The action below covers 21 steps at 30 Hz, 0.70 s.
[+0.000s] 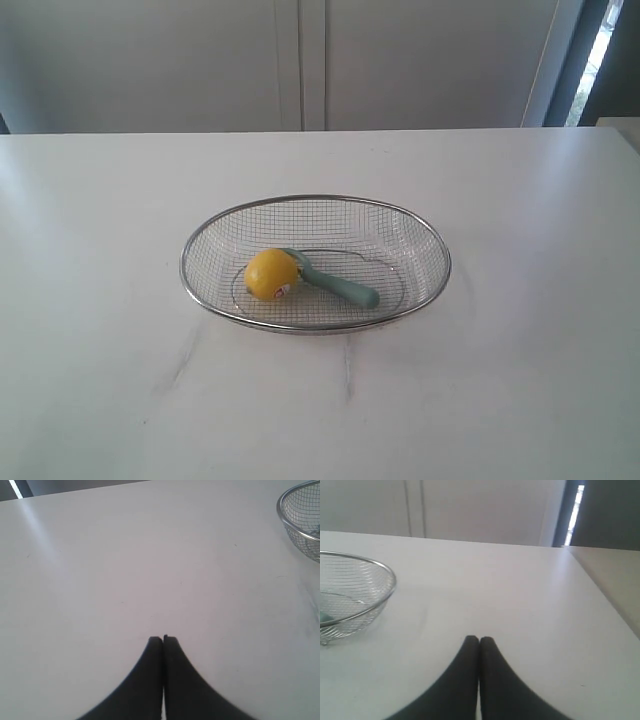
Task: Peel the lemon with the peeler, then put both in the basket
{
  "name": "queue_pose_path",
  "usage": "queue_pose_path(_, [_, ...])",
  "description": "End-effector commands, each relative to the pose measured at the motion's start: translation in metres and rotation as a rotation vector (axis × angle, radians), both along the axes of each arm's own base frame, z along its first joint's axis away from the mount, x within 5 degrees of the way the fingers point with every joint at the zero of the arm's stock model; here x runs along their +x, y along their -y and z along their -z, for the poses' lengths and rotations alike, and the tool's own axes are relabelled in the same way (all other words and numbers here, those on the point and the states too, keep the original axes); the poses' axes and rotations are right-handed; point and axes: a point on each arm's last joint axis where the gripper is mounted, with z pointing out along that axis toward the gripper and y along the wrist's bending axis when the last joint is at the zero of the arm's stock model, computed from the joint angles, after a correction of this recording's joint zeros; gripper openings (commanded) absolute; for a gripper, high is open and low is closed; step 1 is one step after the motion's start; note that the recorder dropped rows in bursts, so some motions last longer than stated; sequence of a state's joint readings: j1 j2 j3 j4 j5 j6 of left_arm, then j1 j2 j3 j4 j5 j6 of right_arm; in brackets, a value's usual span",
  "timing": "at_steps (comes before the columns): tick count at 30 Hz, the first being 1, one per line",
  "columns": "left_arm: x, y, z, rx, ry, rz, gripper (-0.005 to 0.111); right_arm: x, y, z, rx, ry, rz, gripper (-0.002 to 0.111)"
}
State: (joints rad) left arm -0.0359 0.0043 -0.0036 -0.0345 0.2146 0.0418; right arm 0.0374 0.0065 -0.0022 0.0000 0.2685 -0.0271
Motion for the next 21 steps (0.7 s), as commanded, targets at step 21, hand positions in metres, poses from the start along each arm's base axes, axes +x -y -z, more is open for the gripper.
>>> queue_pose_path(21, [-0.0001, 0.0001, 0.0007, -0.010, 0.003, -0.004, 0.000, -0.0001, -0.0017, -0.0020, -0.019, 0.032, -0.039, 0.000])
